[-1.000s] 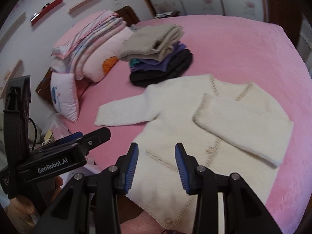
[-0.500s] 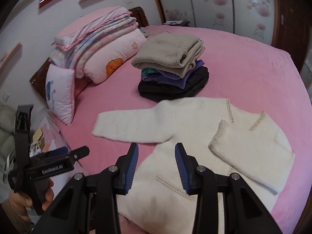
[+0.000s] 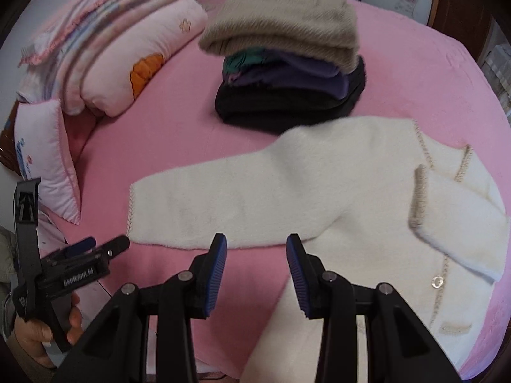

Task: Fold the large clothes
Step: 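Move the left tool to the cuff of the other sleeve, then grasp the other sleeve cuff with the left tool and lift it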

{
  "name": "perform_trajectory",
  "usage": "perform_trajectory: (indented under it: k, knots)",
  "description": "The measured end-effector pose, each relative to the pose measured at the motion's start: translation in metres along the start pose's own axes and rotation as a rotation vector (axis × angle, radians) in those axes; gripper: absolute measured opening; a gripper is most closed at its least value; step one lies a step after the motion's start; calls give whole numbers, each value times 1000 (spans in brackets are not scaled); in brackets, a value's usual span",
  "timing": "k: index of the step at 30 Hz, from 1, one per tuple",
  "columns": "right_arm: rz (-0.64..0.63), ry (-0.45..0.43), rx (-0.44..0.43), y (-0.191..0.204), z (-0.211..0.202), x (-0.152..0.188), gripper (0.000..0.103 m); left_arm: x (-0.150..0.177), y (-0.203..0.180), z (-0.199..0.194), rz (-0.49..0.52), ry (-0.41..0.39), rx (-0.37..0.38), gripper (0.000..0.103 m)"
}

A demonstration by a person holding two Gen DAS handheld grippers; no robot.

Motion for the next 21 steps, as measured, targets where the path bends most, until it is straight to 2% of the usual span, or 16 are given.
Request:
perform_trajectory:
  k: [6,12,15,18,20,21]
  knots:
    - [-39,38,38,28,28,-7,39,-31,71,56,-179,27,65,91]
    - [-29,47,67,31,36,-14,39,-32,111,107,-299,110,61,89]
    - [-15,59,68,26,37,-13,39,-31,114,122,-293,116,60,90]
    - [-1,71,77,19,39,-11,39,-33,106,129,-256,126,25,92]
    - [18,81,79,13,40,-8,39,-36,94,132,-210,140,19,75]
    - [27,87,79,10,41,-7,39,-39,84,132,-173,147,41,46]
Point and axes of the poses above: each gripper's, at about its wrist camera, not at the fingertips, and z roughly the way its jaws point, y to its left, x to its underside, the point moved 5 cm from there along z, roughly the way its jaws point, and after that the axes turned 9 degrees about x, right-handed, at the moved point
